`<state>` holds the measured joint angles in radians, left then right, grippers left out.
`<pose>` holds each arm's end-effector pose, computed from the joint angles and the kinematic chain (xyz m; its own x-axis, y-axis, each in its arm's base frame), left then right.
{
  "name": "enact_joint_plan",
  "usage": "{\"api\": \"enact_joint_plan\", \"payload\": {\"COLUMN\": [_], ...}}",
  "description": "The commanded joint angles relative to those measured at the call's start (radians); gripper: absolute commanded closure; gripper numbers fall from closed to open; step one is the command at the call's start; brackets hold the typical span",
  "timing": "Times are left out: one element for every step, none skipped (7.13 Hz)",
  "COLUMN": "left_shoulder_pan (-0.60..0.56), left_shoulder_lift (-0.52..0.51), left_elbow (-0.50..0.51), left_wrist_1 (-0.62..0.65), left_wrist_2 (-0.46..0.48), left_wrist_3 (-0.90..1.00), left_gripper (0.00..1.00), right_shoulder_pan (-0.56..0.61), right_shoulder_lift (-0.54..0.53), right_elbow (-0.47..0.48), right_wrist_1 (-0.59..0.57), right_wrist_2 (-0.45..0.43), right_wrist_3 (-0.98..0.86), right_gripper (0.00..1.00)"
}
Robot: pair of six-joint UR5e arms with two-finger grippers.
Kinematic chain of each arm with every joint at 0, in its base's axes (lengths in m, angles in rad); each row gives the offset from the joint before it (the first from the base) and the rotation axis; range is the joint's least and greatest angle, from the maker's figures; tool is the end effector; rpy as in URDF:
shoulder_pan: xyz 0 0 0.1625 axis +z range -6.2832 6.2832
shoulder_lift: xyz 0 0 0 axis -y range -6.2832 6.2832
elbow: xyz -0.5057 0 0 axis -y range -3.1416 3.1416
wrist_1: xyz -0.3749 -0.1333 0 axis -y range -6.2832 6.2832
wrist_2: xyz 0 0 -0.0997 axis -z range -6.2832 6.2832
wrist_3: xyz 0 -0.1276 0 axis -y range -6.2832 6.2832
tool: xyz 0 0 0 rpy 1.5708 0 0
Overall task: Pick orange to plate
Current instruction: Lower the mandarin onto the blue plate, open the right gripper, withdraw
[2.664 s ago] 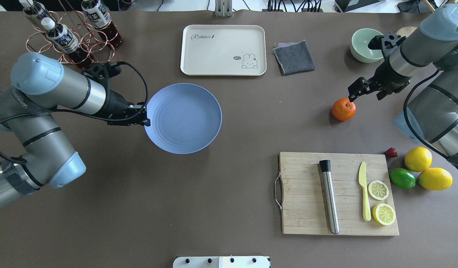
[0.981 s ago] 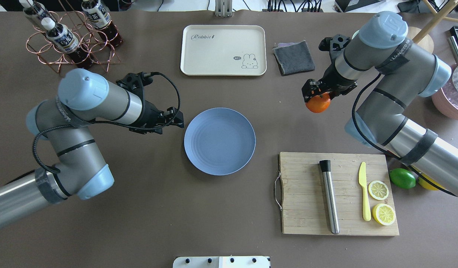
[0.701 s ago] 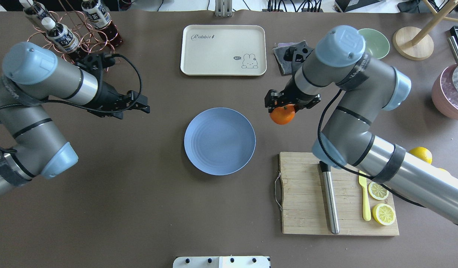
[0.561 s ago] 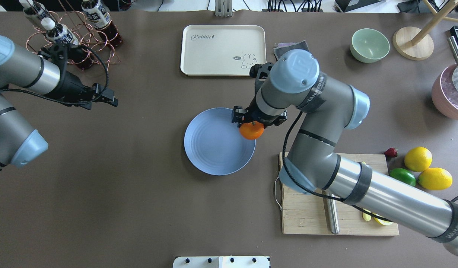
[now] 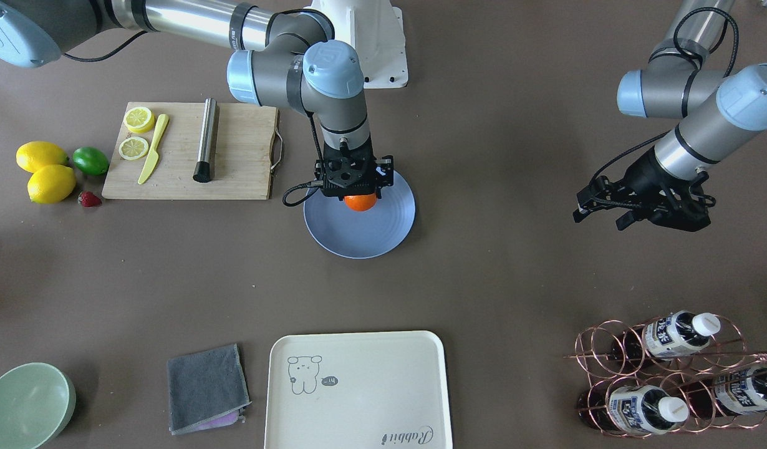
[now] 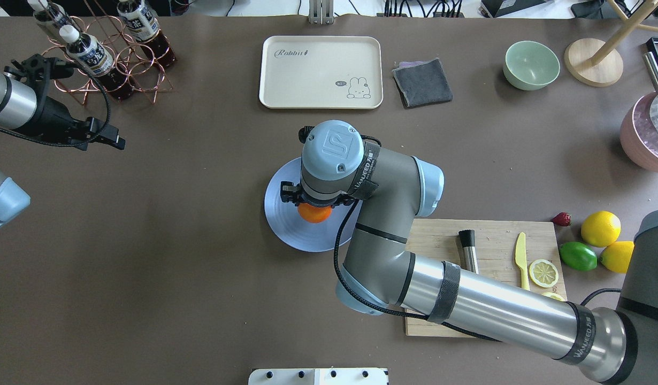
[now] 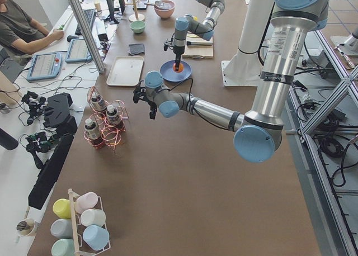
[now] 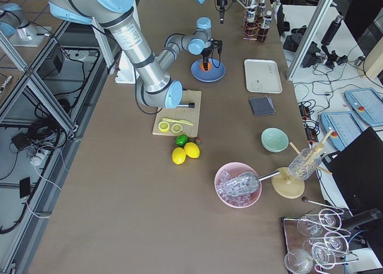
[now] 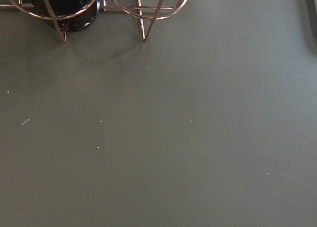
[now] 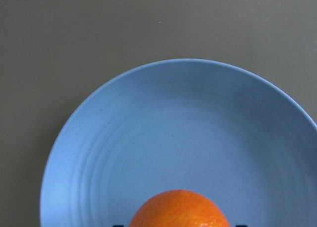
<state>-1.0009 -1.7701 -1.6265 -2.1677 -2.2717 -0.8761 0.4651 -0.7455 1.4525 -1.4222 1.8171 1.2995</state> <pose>0.2818 -0.5343 0.5528 0.5173 0.0996 -0.8500 0.0657 0.9857 0.1555 -0.6830 -0.4571 0.2679 0.6371 0.0290 0.7702 -0.1035 0.9935 0.0483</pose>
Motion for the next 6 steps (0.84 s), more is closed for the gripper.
{"api": "enact_joint_plan", "payload": {"left_shoulder_pan": [-0.001,-0.001,-0.001,-0.001,-0.004,-0.028], "left_shoulder_lift": [0.006,0.006,0.005,0.005,-0.002,-0.014], "left_elbow": [-0.001,0.001,-0.001,-0.003,-0.004,-0.016], "left_wrist_1": [-0.004,-0.004,-0.004,-0.004,0.000,0.044], "left_wrist_2": [0.000,0.000,0.000,-0.002,-0.008,-0.044], "left_wrist_3": [0.002,0.002,0.002,0.002,0.000,-0.004], "left_gripper": [0.02,0.02,0.02,0.02,0.02,0.02], "right_shoulder_pan": [-0.009,-0.009,-0.009,-0.009,0.007,0.073], "right_shoulder_lift": [0.001,-0.003,-0.005,-0.006,-0.003,-0.015], "right_elbow": [-0.026,-0.029,-0.029,-0.034,-0.026,0.018], "right_wrist_1": [0.008,0.009,0.009,0.012,0.014,0.005], "right_wrist_2": [-0.004,-0.004,-0.004,-0.004,0.007,0.083], "right_wrist_3": [0.000,-0.002,-0.002,-0.008,-0.029,-0.032], "right_gripper": [1.00,0.58,0.01,0.00,0.00,0.00]}}
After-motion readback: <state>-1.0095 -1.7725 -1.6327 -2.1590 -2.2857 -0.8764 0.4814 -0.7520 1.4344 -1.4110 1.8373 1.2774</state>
